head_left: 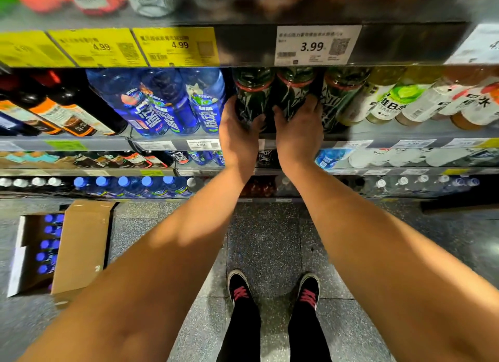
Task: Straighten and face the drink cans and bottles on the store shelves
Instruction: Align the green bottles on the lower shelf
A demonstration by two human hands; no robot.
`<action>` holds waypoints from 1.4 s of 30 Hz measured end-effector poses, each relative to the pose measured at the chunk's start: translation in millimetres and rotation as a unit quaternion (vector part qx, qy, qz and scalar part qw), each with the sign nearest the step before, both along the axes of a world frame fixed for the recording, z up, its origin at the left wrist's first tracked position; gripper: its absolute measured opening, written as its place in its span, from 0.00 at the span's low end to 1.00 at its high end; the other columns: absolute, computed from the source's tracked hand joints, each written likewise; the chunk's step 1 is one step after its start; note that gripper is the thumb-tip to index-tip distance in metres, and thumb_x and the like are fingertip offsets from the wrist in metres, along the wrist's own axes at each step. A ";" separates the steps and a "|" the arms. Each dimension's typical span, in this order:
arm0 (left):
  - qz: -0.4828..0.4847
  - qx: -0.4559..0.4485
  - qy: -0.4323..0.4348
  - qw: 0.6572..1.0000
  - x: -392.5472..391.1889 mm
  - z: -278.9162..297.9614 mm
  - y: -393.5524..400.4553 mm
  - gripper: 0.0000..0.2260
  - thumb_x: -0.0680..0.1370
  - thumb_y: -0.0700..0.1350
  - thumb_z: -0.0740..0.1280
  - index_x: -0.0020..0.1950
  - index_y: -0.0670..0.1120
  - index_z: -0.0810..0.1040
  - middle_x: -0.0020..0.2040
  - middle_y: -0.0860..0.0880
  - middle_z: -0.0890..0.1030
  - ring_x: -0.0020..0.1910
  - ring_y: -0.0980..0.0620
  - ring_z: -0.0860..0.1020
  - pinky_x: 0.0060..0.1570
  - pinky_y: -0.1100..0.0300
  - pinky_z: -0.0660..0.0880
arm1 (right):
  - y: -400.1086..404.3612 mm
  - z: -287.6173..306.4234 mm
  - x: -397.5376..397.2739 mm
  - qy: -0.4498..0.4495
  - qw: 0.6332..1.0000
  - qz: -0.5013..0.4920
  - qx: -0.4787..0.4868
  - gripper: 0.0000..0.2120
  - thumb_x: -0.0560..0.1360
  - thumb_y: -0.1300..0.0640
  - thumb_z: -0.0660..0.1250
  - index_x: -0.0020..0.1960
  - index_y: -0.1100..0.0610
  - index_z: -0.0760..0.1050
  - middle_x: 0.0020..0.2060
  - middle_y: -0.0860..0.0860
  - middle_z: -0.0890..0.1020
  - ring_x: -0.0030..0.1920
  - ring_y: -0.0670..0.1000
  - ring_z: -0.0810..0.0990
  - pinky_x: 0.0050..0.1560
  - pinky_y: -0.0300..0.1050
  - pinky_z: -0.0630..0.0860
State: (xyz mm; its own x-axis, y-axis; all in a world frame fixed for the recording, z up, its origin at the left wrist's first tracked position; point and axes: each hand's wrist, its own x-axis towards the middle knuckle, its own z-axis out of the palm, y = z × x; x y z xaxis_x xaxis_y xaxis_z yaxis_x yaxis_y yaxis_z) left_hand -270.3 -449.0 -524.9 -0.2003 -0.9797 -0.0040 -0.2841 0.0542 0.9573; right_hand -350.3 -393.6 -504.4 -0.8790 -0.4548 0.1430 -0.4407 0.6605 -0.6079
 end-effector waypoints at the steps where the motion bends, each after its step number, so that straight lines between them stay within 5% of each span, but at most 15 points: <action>1: -0.003 0.008 0.008 1.000 1.1 -0.7 -1.9 0.25 0.71 0.36 0.75 0.67 0.38 0.73 0.58 0.43 0.82 0.57 0.48 0.81 0.59 0.51 0.78 | -1.1 0.3 -1.1 0.003 1.000 -0.003 0.000 0.31 0.74 0.43 0.69 0.68 0.62 0.68 0.61 0.58 0.77 0.55 0.61 0.81 0.44 0.51 0.77; 7: 0.006 -0.046 -0.077 0.996 4.8 4.7 -4.9 0.24 0.67 0.45 0.79 0.61 0.45 0.78 0.51 0.49 0.85 0.49 0.49 0.82 0.42 0.62 0.72 | 6.6 -2.0 -8.1 0.048 0.999 -0.012 0.003 0.28 0.73 0.39 0.69 0.59 0.63 0.73 0.49 0.57 0.82 0.47 0.60 0.82 0.38 0.45 0.69; 12: -0.017 -0.028 -0.095 0.995 2.6 9.6 2.1 0.25 0.70 0.45 0.77 0.65 0.45 0.76 0.54 0.48 0.84 0.54 0.47 0.82 0.51 0.53 0.77 | 16.8 0.7 -9.2 0.076 0.996 -0.028 0.036 0.29 0.73 0.38 0.68 0.56 0.63 0.75 0.44 0.58 0.84 0.44 0.60 0.83 0.38 0.43 0.64; 18: -0.077 -0.033 -0.098 0.992 27.9 27.4 5.9 0.22 0.73 0.40 0.75 0.66 0.41 0.77 0.56 0.45 0.84 0.55 0.47 0.82 0.56 0.52 0.79 | 28.7 16.6 16.2 0.001 0.999 -0.042 -0.007 0.22 0.76 0.45 0.67 0.61 0.61 0.73 0.47 0.57 0.84 0.46 0.59 0.83 0.40 0.45 0.71; 23: 0.039 -0.031 -0.103 0.993 92.7 33.6 -4.3 0.12 0.74 0.37 0.72 0.56 0.46 0.79 0.45 0.53 0.81 0.44 0.56 0.78 0.48 0.59 0.75 | 27.0 18.7 67.5 -0.057 0.994 0.079 -0.041 0.14 0.77 0.51 0.67 0.58 0.59 0.74 0.44 0.55 0.85 0.44 0.58 0.83 0.40 0.46 0.74; 28: 0.112 0.021 -0.076 0.991 117.3 34.7 -27.3 0.23 0.74 0.39 0.75 0.66 0.39 0.72 0.57 0.41 0.78 0.53 0.44 0.78 0.59 0.48 0.74 | -10.3 17.5 98.6 -0.111 0.981 0.147 -0.054 0.21 0.75 0.49 0.71 0.62 0.60 0.73 0.52 0.57 0.82 0.53 0.57 0.81 0.50 0.48 0.77; 31: 0.105 0.055 0.009 0.993 112.2 28.1 -42.7 0.26 0.74 0.35 0.73 0.70 0.37 0.69 0.65 0.39 0.75 0.65 0.41 0.75 0.67 0.51 0.72 | -31.0 9.0 106.3 -0.112 0.980 0.155 -0.064 0.29 0.75 0.50 0.72 0.68 0.64 0.69 0.61 0.60 0.78 0.61 0.59 0.78 0.59 0.54 0.76; 34: 0.105 0.031 0.006 0.994 105.4 18.3 -48.7 0.27 0.73 0.36 0.74 0.70 0.39 0.70 0.63 0.44 0.78 0.59 0.53 0.77 0.56 0.68 0.74 | -51.0 1.1 108.8 -0.110 0.983 0.138 -0.057 0.37 0.74 0.50 0.73 0.74 0.66 0.63 0.66 0.62 0.74 0.66 0.61 0.74 0.64 0.50 0.72; 37: 0.132 0.004 -0.039 0.990 107.7 6.8 -52.8 0.27 0.72 0.44 0.76 0.69 0.44 0.72 0.61 0.49 0.79 0.58 0.53 0.79 0.56 0.58 0.76 | -68.1 -7.0 110.1 -0.129 0.983 0.121 -0.058 0.41 0.73 0.49 0.73 0.76 0.66 0.57 0.69 0.63 0.71 0.69 0.61 0.71 0.67 0.49 0.68; 42: 0.123 -0.026 -0.032 0.992 115.4 -2.7 -63.1 0.23 0.71 0.47 0.77 0.64 0.46 0.75 0.57 0.50 0.82 0.55 0.51 0.80 0.53 0.56 0.76 | -81.6 -14.0 111.8 -0.159 0.981 0.079 -0.079 0.44 0.73 0.49 0.74 0.77 0.66 0.54 0.71 0.63 0.70 0.70 0.61 0.68 0.66 0.40 0.62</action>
